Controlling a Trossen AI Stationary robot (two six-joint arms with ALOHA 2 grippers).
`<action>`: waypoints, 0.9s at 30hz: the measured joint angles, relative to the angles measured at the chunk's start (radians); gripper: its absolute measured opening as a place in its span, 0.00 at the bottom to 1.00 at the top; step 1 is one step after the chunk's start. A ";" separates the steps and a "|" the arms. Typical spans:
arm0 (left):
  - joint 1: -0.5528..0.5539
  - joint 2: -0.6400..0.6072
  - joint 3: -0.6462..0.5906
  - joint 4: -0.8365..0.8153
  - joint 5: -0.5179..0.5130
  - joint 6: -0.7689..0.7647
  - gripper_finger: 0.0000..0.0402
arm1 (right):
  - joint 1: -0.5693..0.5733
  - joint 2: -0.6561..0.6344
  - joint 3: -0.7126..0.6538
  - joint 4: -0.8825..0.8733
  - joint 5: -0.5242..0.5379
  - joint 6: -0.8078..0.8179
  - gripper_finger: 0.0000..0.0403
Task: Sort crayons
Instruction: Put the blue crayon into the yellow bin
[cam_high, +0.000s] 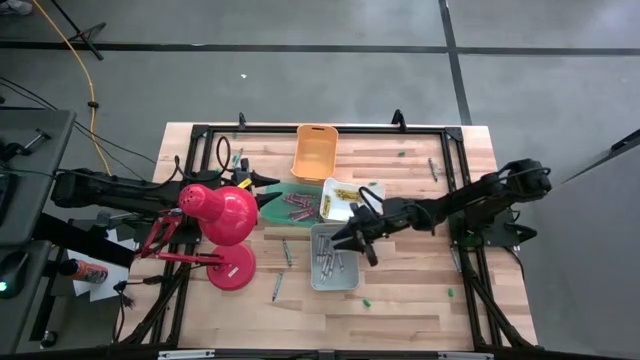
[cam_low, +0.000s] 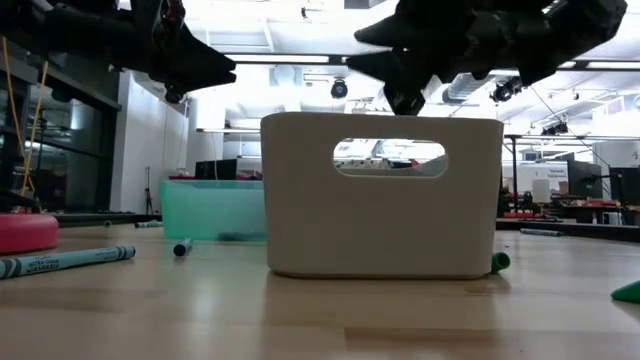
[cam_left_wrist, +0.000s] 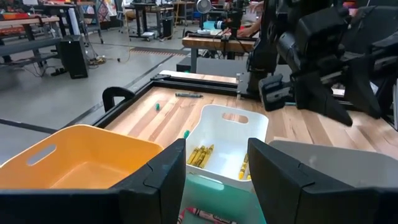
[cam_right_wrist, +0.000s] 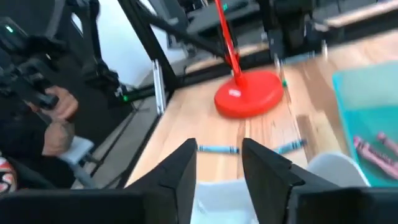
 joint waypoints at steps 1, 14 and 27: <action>0.000 0.000 0.000 0.000 0.000 0.000 0.40 | 0.000 0.000 0.009 -0.031 -0.005 0.000 0.31; 0.000 0.000 0.000 -0.032 0.000 -0.007 0.40 | -0.013 -0.162 0.310 -0.990 0.383 0.113 0.32; 0.000 0.000 0.000 -0.041 0.000 0.001 0.40 | -0.634 -0.184 0.424 -1.784 0.775 0.369 0.32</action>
